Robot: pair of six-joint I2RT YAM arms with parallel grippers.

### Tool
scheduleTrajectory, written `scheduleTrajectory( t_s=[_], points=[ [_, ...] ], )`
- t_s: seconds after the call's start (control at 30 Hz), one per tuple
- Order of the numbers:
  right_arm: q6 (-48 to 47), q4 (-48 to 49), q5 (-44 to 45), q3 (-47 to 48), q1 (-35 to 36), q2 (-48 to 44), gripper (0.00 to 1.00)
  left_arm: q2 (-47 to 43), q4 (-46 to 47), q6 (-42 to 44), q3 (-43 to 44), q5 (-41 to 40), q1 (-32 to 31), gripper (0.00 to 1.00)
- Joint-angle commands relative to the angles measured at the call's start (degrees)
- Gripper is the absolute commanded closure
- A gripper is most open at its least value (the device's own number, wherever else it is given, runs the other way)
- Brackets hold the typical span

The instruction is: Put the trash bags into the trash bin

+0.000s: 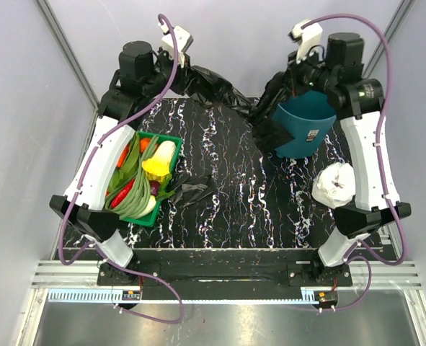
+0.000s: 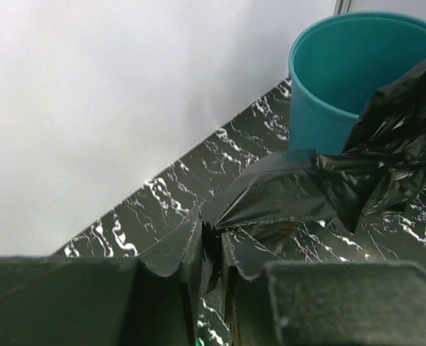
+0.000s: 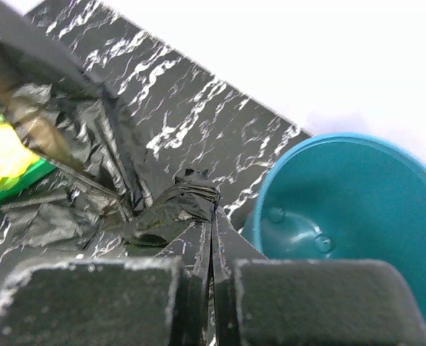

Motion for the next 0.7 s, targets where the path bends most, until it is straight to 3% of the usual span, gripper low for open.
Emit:
scheduleTrajectory(
  t_s=[0.0, 0.07, 0.23, 0.47, 0.67],
  points=[
    [1.1, 0.0, 3.3, 11.6, -2.7, 0.4, 1.0, 0.2, 0.9, -0.9, 8.5, 2.8, 0.2, 0.89],
    [0.2, -0.1, 5.3, 16.7, -3.1, 1.4, 1.0, 0.9, 1.0, -1.8, 12.9, 4.6, 0.1, 0.99],
    [-1.6, 1.7, 9.8, 25.1, -3.8, 3.4, 1.0, 1.0, 8.1, -2.9, 16.6, 8.4, 0.1, 1.0],
    [-6.0, 8.7, 17.7, 26.1, -4.6, 2.6, 1.0, 8.8, 18.5, -9.0, 23.8, 11.5, 0.1, 1.0],
    [-4.6, 11.5, 17.5, 21.7, -9.3, 3.0, 1.0, 14.2, 24.2, -10.5, 24.3, 13.0, -0.6, 1.0]
  ],
)
